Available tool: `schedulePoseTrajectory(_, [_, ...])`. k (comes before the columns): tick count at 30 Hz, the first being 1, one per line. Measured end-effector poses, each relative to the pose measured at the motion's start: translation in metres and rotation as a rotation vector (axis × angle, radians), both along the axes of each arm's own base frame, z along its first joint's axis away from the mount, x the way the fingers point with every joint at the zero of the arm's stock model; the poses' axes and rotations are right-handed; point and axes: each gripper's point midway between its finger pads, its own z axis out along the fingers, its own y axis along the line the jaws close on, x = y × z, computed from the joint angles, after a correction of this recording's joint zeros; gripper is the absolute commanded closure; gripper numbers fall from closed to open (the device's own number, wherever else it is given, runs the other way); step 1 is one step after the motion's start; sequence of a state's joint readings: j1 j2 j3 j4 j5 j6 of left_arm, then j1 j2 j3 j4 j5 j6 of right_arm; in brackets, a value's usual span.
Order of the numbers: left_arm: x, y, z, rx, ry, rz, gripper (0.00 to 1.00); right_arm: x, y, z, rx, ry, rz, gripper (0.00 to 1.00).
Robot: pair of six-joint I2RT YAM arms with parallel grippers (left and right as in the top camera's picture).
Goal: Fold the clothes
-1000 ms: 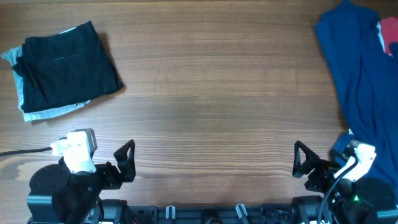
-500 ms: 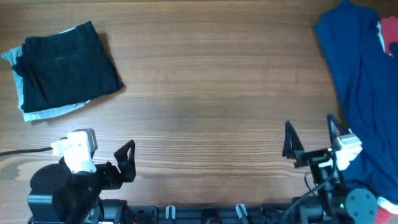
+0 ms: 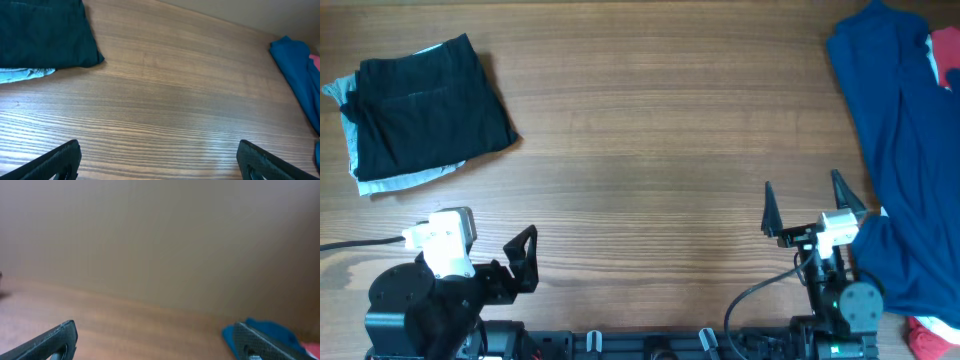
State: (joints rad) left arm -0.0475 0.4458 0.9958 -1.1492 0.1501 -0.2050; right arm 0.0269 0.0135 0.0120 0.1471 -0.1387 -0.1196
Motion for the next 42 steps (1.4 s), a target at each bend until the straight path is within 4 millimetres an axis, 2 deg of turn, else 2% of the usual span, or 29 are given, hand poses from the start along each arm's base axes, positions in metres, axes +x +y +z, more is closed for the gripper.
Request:
schedulePoseTrajectory(2, [0.000,0.000,0.000,0.000,-0.001,0.000,0.00,0.003,0.001,-0.037,-0.010,0.146,0.003,0.00])
schedulePoseTrajectory(3, [0.000,0.000,0.000,0.000,0.000,0.000,0.00,0.003,0.000,-0.039,-0.010,0.153,0.001,0.00])
schedulePoseTrajectory(29, [0.000,0.000,0.000,0.000,0.000,0.001,0.00,0.003,0.000,-0.037,-0.010,0.145,0.000,0.00])
schedulePoseTrajectory(35, [0.002,0.011,0.000,0.033,-0.011,0.054,0.00,0.003,0.000,-0.037,-0.010,0.145,0.000,0.00])
schedulePoseTrajectory(38, [0.003,0.016,-0.006,0.046,-0.034,0.078,0.00,0.003,0.000,-0.037,-0.010,0.145,0.000,0.00])
schedulePoseTrajectory(42, [0.020,0.018,-0.025,0.041,-0.159,0.096,0.00,0.003,0.000,-0.037,-0.010,0.144,0.000,0.00])
